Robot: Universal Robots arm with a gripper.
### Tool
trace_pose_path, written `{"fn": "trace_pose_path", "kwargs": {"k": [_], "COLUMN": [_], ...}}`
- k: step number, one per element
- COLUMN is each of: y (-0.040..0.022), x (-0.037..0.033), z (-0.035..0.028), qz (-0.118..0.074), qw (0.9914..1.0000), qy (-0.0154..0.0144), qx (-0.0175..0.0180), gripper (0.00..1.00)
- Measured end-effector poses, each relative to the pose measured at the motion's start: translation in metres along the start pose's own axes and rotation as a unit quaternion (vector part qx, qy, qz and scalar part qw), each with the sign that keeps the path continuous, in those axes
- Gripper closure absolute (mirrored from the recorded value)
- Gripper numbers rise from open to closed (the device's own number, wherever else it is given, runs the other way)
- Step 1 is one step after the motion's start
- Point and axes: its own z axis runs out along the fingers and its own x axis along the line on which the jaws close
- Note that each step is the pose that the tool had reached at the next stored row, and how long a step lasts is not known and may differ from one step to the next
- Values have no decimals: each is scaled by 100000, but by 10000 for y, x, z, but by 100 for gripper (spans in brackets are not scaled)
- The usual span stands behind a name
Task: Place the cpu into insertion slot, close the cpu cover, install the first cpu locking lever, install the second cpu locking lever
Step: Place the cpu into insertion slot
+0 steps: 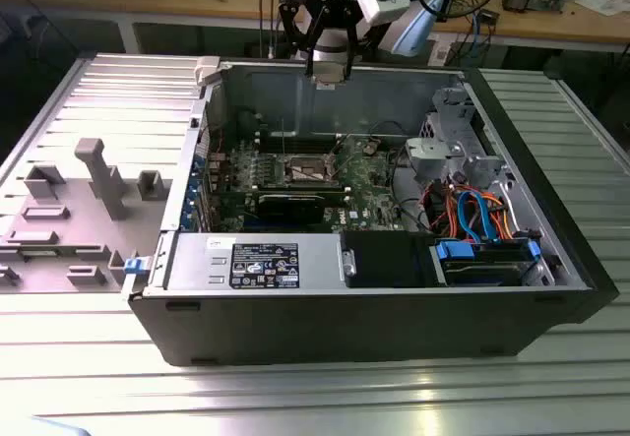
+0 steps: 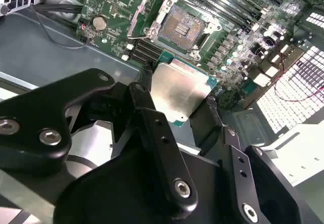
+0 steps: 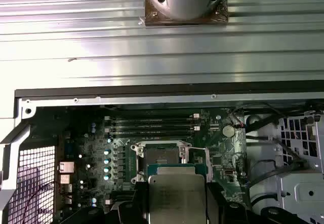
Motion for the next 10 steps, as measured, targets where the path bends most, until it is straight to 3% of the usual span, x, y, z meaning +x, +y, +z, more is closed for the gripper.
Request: {"fn": "trace_pose_path", "kwargs": {"k": [10], "y": [-21], "x": [-1], "z": [2], "qz": [794], "qw": [99997], "qy": [-66], "qx": [0], "gripper": [45]}}
